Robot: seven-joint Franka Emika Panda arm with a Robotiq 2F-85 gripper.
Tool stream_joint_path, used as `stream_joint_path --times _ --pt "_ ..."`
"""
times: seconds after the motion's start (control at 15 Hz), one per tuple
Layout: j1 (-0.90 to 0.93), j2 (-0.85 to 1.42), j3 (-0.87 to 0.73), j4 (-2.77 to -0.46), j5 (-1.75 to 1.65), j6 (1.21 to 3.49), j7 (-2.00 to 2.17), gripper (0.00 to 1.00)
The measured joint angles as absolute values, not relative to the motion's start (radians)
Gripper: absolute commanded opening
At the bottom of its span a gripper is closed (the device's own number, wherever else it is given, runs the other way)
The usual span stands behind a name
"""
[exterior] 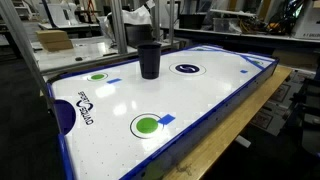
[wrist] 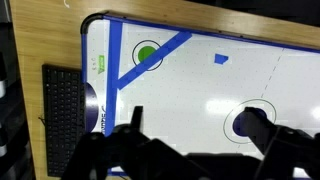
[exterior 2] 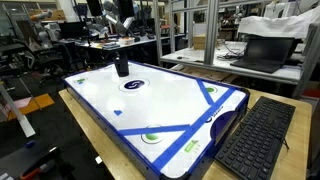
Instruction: Take the marker out of the cup and put it on the table
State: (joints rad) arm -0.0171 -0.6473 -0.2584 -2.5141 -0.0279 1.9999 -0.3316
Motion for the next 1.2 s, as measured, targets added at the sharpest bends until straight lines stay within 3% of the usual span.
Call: stream_joint_path --times 0.4,1.2 --pt "0.006 -0.638 -0.244 -2.516 -0.015 2.010 -0.352 1.00" --pt "0.269 -0.422 -0.154 -2.406 0.040 2.202 -0.736 1.00"
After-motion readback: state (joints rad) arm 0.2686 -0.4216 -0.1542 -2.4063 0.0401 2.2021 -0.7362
